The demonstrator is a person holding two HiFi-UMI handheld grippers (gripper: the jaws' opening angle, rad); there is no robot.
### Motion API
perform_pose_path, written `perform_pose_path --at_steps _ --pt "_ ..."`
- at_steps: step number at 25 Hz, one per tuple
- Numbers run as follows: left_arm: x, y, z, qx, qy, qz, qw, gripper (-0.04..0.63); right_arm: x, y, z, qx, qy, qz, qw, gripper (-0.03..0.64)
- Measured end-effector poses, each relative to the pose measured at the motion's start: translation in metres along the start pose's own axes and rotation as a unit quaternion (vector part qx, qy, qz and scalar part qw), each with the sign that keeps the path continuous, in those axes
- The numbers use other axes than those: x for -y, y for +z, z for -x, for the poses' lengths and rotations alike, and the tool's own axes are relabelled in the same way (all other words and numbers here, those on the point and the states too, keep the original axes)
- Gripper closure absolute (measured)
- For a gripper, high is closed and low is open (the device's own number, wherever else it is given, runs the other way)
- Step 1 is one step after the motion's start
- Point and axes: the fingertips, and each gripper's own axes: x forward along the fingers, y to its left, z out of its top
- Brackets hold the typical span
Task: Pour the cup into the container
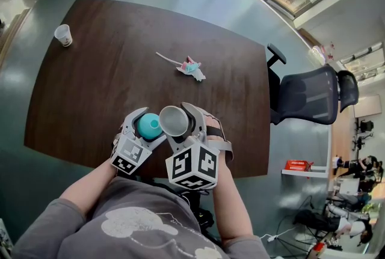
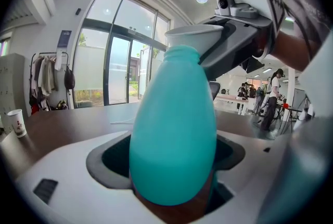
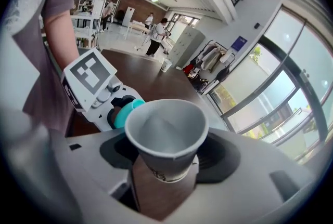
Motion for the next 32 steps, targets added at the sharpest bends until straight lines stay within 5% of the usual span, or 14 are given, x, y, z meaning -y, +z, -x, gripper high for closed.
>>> perform_pose_path --at_steps 9,17,23,32 --pt "-0.006 0.004 0.003 0.01 0.01 -0.002 0.9999 0.169 0.009 0.008 0.009 0.11 0.023 -0.153 0.982 0.325" --pt "-0.015 0.007 0.013 0.018 0.031 -0.003 0.9994 0.169 0.035 -0.021 0.014 0.195 -0.015 -0.304 0.932 0.325" --pt "-0.028 -0.002 0.024 0.016 0.06 0.007 0.9981 0.169 0.036 -0.056 0.004 0.236 -0.056 -0.417 0.876 0.325" --pt "-0.047 -0.023 0.032 0.011 0.109 0.013 0.9939 0.169 0.006 -0.089 -0.019 0.221 -0.096 -0.419 0.875 0.325"
